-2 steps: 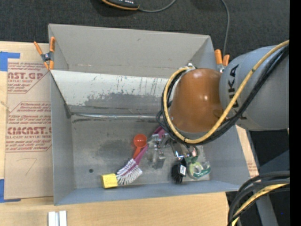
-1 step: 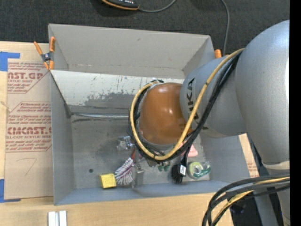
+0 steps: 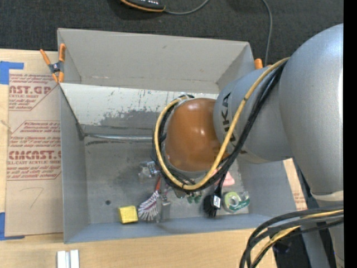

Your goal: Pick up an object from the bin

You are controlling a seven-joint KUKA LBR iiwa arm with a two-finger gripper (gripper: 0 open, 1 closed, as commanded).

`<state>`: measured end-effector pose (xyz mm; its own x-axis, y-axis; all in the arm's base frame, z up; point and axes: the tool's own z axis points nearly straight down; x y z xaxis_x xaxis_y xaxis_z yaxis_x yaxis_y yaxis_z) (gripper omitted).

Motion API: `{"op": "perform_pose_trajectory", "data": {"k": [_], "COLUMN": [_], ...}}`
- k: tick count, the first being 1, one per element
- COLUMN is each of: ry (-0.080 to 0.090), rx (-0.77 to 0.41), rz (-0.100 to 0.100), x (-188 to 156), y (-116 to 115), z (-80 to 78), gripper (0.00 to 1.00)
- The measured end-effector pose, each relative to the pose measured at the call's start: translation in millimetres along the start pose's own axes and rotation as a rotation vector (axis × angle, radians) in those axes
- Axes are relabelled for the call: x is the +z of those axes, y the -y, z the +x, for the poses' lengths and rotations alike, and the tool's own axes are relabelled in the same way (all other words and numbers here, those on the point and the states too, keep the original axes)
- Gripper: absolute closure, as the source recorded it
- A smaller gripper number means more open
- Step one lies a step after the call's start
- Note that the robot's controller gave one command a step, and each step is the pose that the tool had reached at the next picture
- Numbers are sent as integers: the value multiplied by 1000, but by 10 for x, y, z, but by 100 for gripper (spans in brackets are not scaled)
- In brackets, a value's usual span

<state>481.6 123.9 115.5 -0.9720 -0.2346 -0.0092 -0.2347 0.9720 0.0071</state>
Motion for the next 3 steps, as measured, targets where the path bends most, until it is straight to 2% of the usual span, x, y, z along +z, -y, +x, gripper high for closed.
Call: {"op": "perform_pose_trajectory", "data": {"k": [1, 2, 3], "ry": [14, 1, 1], "rx": [-319, -273, -273], "rz": [3, -1, -1], "x": [428, 455, 455], "y": [710, 149, 149], "z": [119, 57, 56], "gripper": [0, 100, 100]}}
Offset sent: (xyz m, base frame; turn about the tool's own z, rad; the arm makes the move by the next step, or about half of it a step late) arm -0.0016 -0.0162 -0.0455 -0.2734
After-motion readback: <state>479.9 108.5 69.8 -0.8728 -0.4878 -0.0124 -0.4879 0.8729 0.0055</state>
